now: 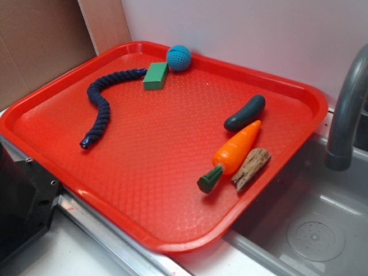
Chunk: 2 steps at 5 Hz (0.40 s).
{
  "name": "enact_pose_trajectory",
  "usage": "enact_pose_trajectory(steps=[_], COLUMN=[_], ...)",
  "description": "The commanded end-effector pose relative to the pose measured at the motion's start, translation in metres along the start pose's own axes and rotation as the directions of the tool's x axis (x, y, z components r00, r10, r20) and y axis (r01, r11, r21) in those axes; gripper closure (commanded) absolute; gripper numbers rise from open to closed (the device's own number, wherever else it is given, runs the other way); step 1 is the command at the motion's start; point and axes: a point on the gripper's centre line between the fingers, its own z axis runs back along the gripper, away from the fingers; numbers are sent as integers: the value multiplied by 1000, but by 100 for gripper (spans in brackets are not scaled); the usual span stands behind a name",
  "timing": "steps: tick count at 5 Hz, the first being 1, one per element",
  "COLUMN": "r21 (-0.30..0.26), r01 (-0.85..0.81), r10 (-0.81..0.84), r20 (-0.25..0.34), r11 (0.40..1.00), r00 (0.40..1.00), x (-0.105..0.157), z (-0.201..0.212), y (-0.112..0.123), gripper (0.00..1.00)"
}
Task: Grab the blue rope.
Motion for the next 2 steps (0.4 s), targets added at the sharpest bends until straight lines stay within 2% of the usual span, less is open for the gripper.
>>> enact_pose_trajectory(steps=[1,2], r21=[8,54], r01=[-345,-494], r10=[345,491], r20=[8,59], r11=[939,868], r00=[939,869], x=[12,33], z=[-54,-100], y=[88,119], gripper=[0,0])
